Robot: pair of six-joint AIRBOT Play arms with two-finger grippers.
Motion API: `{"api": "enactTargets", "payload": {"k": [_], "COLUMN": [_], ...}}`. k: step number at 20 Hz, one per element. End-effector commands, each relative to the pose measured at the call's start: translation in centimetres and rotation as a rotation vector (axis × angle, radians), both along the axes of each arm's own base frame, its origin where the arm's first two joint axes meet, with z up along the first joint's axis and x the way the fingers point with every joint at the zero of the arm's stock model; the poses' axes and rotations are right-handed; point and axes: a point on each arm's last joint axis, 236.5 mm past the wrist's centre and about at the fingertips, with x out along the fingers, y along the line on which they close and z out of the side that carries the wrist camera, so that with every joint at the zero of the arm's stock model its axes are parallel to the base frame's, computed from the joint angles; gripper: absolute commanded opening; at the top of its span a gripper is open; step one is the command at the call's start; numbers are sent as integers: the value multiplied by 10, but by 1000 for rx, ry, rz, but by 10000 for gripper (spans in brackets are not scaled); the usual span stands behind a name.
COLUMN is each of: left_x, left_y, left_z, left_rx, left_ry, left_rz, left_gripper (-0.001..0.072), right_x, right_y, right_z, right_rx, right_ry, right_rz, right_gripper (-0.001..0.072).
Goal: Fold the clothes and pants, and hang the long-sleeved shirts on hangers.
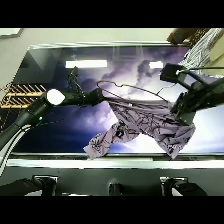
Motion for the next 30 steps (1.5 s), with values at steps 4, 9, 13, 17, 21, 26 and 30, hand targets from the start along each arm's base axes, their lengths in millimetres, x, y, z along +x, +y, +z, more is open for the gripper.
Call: {"api": "enactTargets", "payload": {"k": [4,9,13,17,21,26,30], "left_x": [10,19,31,32,33,37,32], "left_y": [12,19,25,30,35,30,16], "left_z": [15,30,52,65,76,102,128], "left_rx": [70,86,71,114,164,140,119], "left_ry": [-68,-104,-146,-183,-217,-267,-324], "left_rz": [-24,-21,2,-19,-37,-36,-58], "left_gripper": [23,23,23,23,23,23,23], "right_x": [5,8,8,8,9,12,21], "right_y": [-6,-6,-8,-21,-25,-23,-21], "right_z": [-15,-22,-31,-38,-38,-46,-56], "right_rx": [-33,-37,-48,-95,-110,-109,-109], "right_ry": [57,80,106,119,114,139,159], "right_rz": [-41,-43,-46,-87,-102,-101,-118], "right_gripper": [29,29,29,28,28,28,28]}}
